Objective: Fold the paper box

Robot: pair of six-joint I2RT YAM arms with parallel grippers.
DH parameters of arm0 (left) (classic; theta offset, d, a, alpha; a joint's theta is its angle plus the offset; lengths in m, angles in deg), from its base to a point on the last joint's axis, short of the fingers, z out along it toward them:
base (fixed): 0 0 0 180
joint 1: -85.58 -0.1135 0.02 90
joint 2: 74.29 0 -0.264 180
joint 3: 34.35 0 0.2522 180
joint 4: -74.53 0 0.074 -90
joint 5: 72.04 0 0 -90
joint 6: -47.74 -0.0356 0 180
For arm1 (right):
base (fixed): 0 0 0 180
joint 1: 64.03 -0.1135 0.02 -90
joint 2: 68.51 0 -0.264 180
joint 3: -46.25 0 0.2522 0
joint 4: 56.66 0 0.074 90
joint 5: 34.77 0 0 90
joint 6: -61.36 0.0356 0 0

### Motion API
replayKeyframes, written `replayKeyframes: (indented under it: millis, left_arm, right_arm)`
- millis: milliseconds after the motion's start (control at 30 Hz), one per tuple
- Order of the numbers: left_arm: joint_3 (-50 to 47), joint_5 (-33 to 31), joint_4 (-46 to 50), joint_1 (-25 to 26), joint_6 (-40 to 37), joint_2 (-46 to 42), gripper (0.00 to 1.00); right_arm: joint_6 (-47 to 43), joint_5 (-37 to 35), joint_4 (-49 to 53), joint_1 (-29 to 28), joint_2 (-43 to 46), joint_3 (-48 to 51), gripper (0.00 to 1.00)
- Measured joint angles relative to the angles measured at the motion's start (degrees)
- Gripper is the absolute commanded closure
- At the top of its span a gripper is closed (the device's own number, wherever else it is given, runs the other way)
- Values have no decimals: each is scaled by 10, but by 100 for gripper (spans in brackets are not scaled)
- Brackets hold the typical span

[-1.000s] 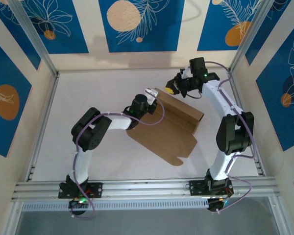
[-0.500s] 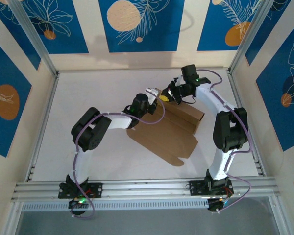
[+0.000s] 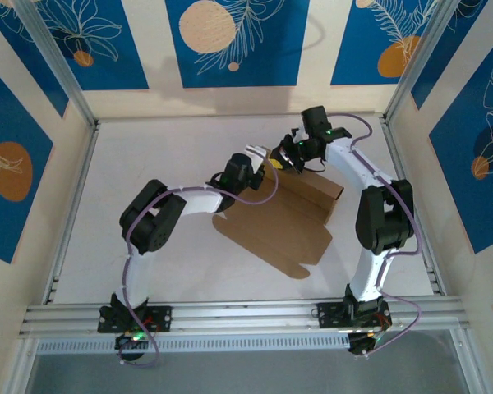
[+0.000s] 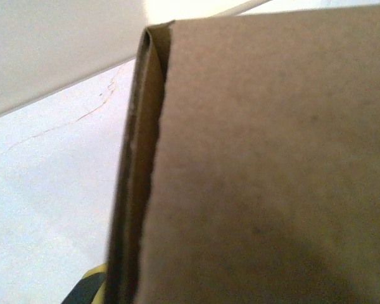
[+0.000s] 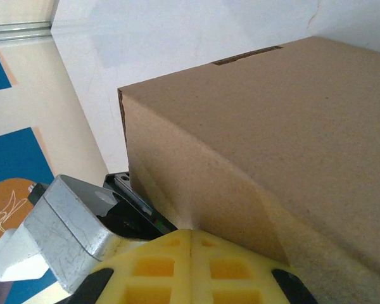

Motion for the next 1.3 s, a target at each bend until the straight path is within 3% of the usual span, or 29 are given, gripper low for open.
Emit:
replayKeyframes:
  millis: [133,333,400,567,700,833,967,1033,1167,1300]
  left_arm:
    - [17,-17,34,4,7,0,100]
    - [37,-41,74,11,21,0,100]
    - [41,-43,84,11,23,0,79]
    - [35,-48,106,11,18,-2,42]
    - [7,-39,118,11,15,-31,25]
    - [-14,-20,122,11,14,-83,19]
    - [-42,9,122,11,13,-164,18]
    - [-59,19,122,10,15,-205,18]
    - [-96,22,147,7,26,-289,18]
    - [-131,-16,196,-2,73,-372,19]
  right_arm:
    - [3,4,-1,0,0,-7,82]
    - [-3,17,10,10,24,-9,59]
    - [-13,18,24,19,38,-19,51]
    - [-43,16,44,49,106,-26,39]
    - [-76,-4,50,79,171,-24,30]
    - [-144,-64,77,78,210,-27,29]
    - [-223,-158,100,54,217,-31,33]
    - [-268,-201,105,38,217,-28,29]
    - [-385,-301,102,-24,212,-9,20]
    - [-484,-380,99,-90,180,12,21]
